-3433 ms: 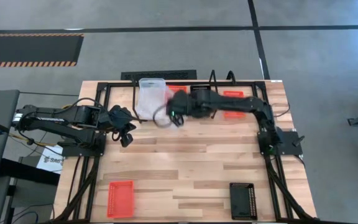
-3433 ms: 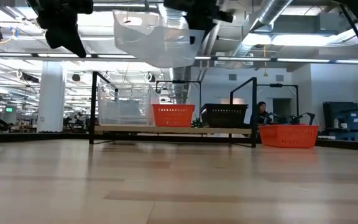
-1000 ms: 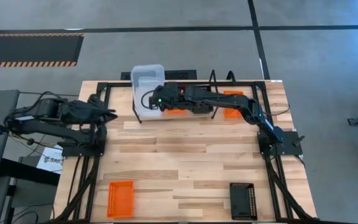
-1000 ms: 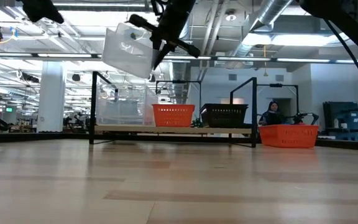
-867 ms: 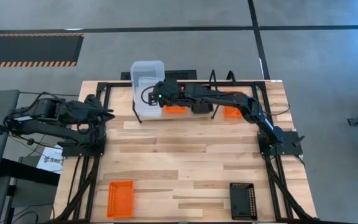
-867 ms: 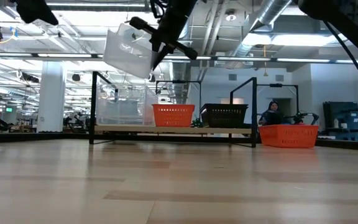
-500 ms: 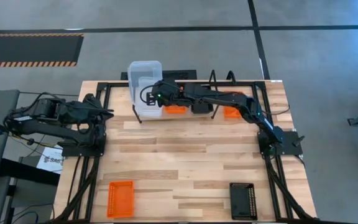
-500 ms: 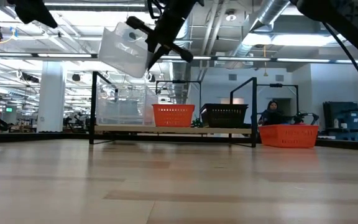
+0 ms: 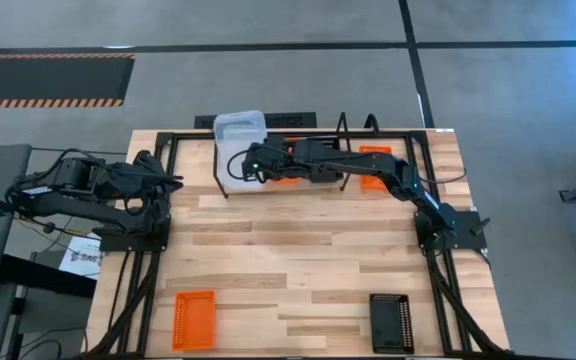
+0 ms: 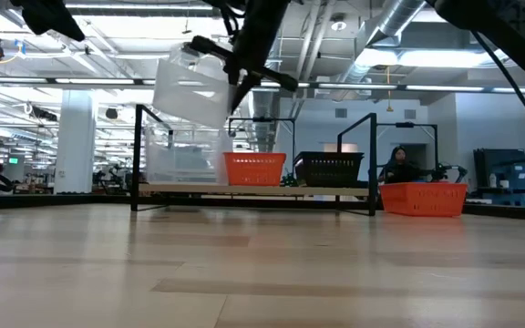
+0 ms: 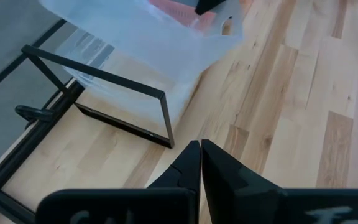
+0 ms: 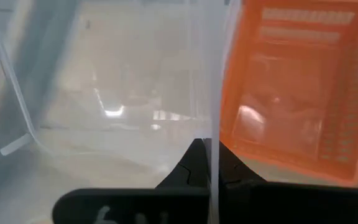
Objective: Stack baskets on shelf by color
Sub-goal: Stack the transparent bin on top of the transparent bin on the shelf
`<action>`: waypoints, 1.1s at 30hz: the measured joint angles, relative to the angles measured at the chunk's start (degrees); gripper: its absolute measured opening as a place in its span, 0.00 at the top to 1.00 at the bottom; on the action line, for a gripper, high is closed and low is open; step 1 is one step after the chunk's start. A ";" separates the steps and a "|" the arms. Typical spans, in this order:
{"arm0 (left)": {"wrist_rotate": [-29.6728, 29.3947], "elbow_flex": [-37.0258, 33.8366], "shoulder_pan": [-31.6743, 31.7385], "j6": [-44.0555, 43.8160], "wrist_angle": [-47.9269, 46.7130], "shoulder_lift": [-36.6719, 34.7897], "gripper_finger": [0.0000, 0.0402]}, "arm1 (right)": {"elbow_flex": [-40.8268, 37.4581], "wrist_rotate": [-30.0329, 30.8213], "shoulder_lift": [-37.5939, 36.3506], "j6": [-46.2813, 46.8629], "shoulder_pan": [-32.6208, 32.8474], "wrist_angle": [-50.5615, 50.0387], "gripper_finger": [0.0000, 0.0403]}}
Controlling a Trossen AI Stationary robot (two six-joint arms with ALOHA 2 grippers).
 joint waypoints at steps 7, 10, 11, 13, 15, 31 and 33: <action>-0.04 0.00 0.00 -0.09 0.01 0.00 1.00 | 0.00 -0.04 0.02 -0.25 0.19 -2.54 1.00; -0.04 0.00 0.00 -0.11 0.02 0.00 1.00 | 0.00 -1.00 0.02 -1.21 -0.28 -2.37 1.00; -0.04 0.00 0.00 -0.11 0.02 0.00 1.00 | 0.00 -1.86 0.02 -1.72 -0.40 -2.19 0.99; -0.04 0.00 0.00 -0.15 0.02 0.00 1.00 | 0.00 -3.36 0.02 -3.10 -0.74 -1.73 0.98; -0.03 0.00 -0.01 -0.20 0.02 0.00 1.00 | 0.00 -4.07 0.02 -4.84 -0.78 -1.25 0.95; 0.38 -0.02 -0.01 -0.23 0.00 0.00 1.00 | -0.07 -5.22 -0.63 -5.73 -1.17 -0.58 0.81; 0.38 -0.02 -0.01 -0.08 0.00 0.00 1.00 | -0.04 -5.51 -1.04 -5.97 -1.24 0.27 0.81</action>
